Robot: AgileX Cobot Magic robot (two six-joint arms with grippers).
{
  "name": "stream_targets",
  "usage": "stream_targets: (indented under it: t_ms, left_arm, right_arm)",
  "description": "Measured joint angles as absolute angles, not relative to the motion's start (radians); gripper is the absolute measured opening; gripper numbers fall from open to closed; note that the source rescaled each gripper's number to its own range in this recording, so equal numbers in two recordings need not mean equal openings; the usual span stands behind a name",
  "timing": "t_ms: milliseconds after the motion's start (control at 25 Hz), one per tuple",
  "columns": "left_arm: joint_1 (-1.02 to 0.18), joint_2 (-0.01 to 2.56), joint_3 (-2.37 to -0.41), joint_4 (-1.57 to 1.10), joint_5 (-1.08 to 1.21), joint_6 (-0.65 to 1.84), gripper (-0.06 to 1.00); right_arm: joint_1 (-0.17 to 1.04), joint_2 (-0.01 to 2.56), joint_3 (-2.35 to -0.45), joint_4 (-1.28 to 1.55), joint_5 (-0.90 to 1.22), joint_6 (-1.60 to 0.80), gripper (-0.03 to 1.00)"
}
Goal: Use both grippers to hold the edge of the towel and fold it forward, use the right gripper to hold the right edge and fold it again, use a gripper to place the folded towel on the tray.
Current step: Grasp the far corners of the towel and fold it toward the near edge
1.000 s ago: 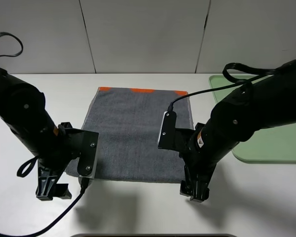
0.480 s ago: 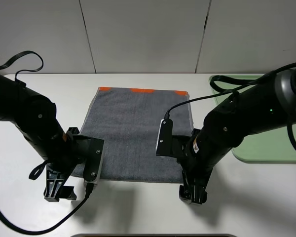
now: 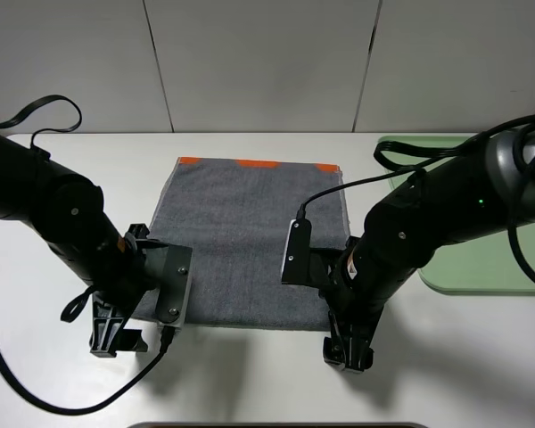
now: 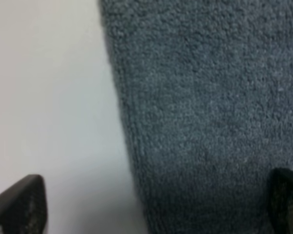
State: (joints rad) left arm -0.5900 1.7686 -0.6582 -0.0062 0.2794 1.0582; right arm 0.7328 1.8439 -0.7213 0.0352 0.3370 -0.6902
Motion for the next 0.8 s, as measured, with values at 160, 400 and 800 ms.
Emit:
stream_targets:
  t_ms: [160, 400, 800]
  left_arm:
    - [-0.59, 1.769, -0.658, -0.006, 0.279, 1.111, 0.92]
    - [-0.59, 1.803, -0.661, -0.008, 0.281, 1.122, 0.92]
    - [-0.59, 1.816, -0.663, -0.012, 0.288, 1.122, 0.84]
  right_arm:
    - [0.733, 1.845, -0.723, 0.04, 0.34, -0.691, 1.0]
    - [0.733, 1.846, -0.723, 0.053, 0.343, -0.691, 1.0]
    - [0.733, 1.848, -0.725, 0.058, 0.346, -0.691, 1.0]
